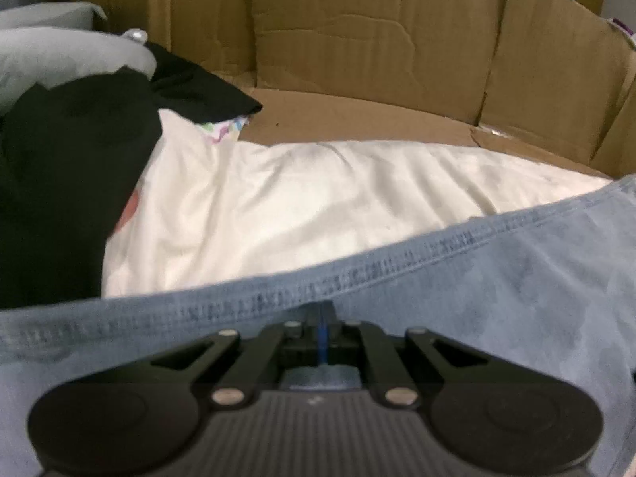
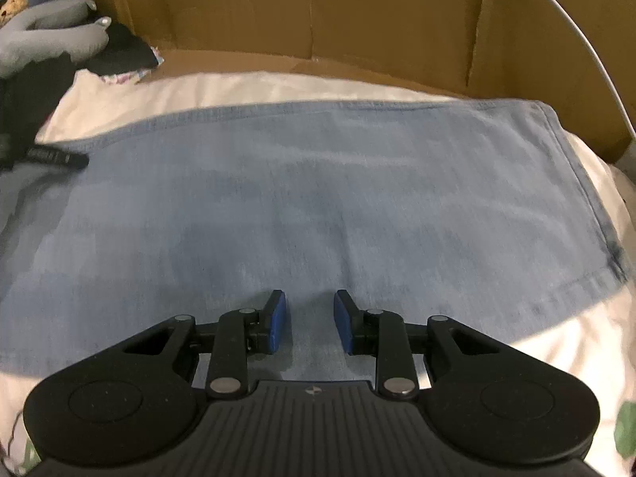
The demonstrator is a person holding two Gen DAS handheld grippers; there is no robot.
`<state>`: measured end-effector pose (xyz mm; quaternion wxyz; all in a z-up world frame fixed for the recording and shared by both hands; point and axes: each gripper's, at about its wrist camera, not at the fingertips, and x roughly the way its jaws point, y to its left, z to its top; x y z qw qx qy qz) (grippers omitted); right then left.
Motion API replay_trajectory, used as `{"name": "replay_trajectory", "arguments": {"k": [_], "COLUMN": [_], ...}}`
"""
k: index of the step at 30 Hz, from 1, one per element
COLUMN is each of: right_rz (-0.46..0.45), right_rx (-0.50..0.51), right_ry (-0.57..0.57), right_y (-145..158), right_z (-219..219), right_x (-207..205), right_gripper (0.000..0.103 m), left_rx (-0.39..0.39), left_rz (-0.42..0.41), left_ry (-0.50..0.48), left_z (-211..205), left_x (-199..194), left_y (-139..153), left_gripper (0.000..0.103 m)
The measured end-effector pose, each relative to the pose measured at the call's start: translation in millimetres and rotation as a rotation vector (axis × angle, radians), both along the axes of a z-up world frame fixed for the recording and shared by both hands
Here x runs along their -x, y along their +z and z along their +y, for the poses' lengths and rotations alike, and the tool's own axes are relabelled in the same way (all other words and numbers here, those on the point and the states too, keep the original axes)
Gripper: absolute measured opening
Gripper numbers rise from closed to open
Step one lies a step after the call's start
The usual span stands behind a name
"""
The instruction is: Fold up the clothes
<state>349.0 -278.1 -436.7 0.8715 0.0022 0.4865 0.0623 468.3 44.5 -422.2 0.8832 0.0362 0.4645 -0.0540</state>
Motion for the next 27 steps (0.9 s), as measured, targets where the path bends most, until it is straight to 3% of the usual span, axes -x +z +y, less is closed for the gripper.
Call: {"name": "replay_trajectory", "arguments": {"k": [6,11,17,22,27], "right_rz": [0.007,0.026,-0.028,-0.064,-0.098], "right_rx": [-0.018,-0.005,-0.005,-0.019,-0.029], "right_ry": [0.005,0.006,0.005,-0.014,-0.022], "right_y": [0.2,10.0,30.7,50.7,71.5], "right_z": [-8.5,-6.5,-11.8,-14.4,-13.8], "right_x": [9.2,10.4,24.5,33.5,45.1], "right_gripper": [0.033,0.033,0.033,0.034,0.034], "left_rx": [0.001,0.082,0.111,0.092,0.108], "left_rz": [0.020,-0.004,-0.038,-0.050,-0.059], "left_ry": [0.013,0.030,-0.008,-0.046,0.021], "left_z": [0.2,14.4,40.7,67.5,114.2], "left_x": [-10.9,3.5,37.4,73.1,120.1], "left_y": [2.7,21.2,50.8,74.4,88.5], "left_gripper": [0.003,0.004,0.006,0.007,0.008]}}
